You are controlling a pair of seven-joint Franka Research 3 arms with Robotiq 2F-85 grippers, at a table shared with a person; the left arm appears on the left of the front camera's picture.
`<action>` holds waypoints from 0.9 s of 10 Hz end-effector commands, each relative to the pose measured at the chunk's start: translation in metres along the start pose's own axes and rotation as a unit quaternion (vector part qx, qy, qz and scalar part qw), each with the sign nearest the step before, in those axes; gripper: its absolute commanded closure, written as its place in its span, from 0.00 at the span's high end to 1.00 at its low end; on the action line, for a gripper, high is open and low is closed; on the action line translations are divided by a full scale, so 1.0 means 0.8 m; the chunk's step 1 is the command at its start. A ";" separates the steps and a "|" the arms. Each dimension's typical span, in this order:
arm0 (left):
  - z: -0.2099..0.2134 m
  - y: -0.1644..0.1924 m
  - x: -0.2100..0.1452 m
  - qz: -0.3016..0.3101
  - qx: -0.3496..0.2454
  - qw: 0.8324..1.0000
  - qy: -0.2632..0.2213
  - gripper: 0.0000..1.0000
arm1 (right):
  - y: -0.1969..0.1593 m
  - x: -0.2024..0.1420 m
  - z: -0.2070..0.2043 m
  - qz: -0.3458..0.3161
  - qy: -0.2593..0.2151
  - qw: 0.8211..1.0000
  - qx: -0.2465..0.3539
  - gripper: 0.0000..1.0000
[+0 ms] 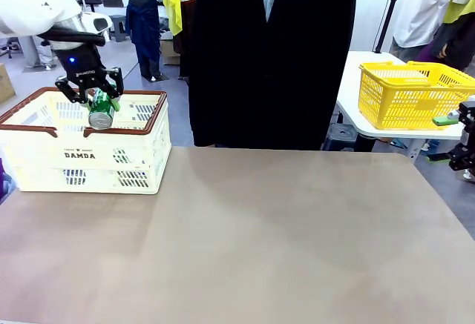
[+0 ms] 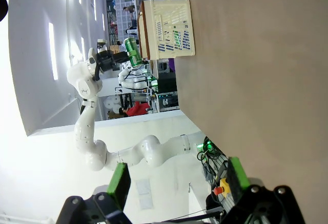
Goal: Place the drinks into the Shopping basket.
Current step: Pick up one drink and place it into the Shopping basket.
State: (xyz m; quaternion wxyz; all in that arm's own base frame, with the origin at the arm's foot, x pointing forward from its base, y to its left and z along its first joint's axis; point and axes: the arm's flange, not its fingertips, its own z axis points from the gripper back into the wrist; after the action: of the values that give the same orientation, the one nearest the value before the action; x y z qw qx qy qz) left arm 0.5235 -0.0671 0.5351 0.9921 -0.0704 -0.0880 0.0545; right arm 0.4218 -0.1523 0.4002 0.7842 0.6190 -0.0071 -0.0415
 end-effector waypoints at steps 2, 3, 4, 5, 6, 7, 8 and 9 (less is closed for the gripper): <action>0.034 0.009 0.080 0.011 -0.022 0.999 0.048 0.00 | 0.002 -0.003 0.002 0.007 0.007 1.000 0.000 1.00; 0.017 0.012 0.097 0.021 -0.019 0.998 0.064 0.00 | 0.002 -0.003 0.002 0.007 0.007 1.000 0.000 1.00; -0.002 0.014 0.100 0.039 -0.016 0.997 0.060 0.00 | 0.002 -0.003 0.002 0.007 0.007 1.000 0.000 1.00; -0.021 0.013 0.096 0.040 -0.010 0.998 0.052 0.00 | 0.002 -0.003 0.002 0.007 0.007 1.000 0.000 1.00; -0.037 0.014 0.092 0.033 -0.013 0.999 0.040 0.00 | 0.002 -0.003 0.002 0.007 0.007 1.000 0.000 1.00; -0.056 0.016 0.090 0.030 -0.015 0.999 0.031 0.00 | 0.002 -0.003 0.002 0.007 0.007 1.000 0.000 1.00; -0.073 0.018 0.086 0.033 -0.001 0.999 0.029 0.00 | 0.002 -0.003 0.002 0.007 0.007 1.000 0.000 1.00; -0.089 0.020 0.078 0.014 0.003 0.999 0.047 0.00 | 0.002 -0.003 0.002 0.007 0.007 1.000 0.000 1.00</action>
State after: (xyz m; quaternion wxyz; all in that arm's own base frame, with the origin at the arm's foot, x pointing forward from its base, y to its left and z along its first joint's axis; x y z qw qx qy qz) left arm 0.6083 -0.0535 0.4785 0.9933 -0.0794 -0.0389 0.0743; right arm 0.4217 -0.1523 0.4003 0.7842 0.6190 -0.0072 -0.0415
